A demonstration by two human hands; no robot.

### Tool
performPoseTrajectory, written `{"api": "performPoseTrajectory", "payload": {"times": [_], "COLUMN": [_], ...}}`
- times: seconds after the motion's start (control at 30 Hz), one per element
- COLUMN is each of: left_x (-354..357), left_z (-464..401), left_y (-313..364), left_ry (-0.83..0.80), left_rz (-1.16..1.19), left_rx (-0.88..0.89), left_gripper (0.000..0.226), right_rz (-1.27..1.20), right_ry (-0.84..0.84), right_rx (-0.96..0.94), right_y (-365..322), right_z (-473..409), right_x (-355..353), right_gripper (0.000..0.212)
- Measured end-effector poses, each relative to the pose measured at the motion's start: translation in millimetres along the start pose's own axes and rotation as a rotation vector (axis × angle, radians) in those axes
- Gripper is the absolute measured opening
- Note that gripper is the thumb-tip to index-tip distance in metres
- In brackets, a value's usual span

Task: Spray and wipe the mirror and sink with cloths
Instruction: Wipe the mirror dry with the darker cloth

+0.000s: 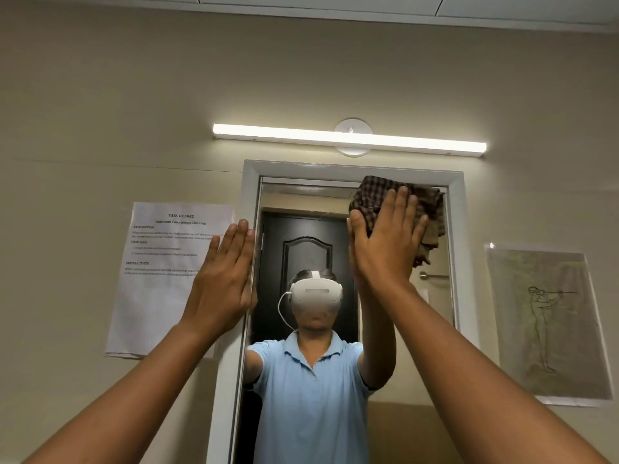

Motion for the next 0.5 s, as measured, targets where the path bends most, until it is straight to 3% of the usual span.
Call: {"api": "performPoseTrajectory", "payload": {"times": [0.3,0.5], "left_x": [-1.9,-0.6], "left_z": [0.8,5.2], "left_y": [-0.5,-3.3], "left_ry": [0.011,0.022], "left_rz": [0.037,0.041], "left_rx": [0.007,0.004], "left_gripper": [0.069,0.064], "right_rz": [-0.053,-0.089], "right_ry": [-0.127,-0.19], "right_rx": [-0.381,-0.575], "right_y": [-111.9,-146.7], "right_z": [-3.9,-13.7], "right_x": [31.9,38.4], "right_gripper": [0.076,0.071]}}
Point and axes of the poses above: each hand's wrist, its own z-axis away from the middle knuckle, its own x-axis out of the palm, y = z × x, the point moved 6 cm from there along -z, towards the middle knuckle, and after that the axes turned 12 degrees about -x, right-handed, at the moved point
